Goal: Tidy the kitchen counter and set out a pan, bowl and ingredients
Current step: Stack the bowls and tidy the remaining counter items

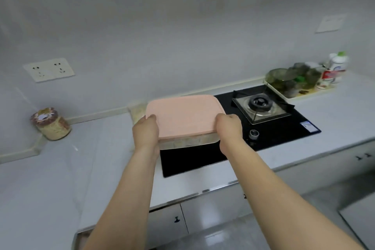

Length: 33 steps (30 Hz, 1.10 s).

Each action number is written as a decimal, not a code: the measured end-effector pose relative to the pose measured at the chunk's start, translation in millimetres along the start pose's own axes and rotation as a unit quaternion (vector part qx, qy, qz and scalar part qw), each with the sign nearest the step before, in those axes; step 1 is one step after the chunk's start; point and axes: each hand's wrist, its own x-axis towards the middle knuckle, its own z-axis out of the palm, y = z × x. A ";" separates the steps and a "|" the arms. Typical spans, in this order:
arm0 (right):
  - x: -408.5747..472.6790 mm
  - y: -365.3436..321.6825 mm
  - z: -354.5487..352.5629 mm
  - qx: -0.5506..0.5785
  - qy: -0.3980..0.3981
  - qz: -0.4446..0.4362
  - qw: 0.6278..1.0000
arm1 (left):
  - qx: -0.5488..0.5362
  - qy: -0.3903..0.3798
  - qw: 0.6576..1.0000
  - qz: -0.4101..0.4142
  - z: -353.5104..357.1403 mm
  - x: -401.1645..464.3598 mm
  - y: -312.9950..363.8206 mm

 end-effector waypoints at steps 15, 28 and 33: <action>38.3 -24.2 -205.3 0.071 0.168 0.005 0.983 | 0.045 -0.181 0.982 -0.014 186.4 -93.7 -30.9; 127.5 -28.8 -284.6 0.082 0.270 0.023 0.959 | 0.101 -0.245 0.963 -0.042 323.2 -93.3 -62.2; 179.3 -42.2 -302.9 0.077 0.273 0.037 0.958 | 0.097 -0.246 0.963 -0.052 382.1 -78.6 -68.1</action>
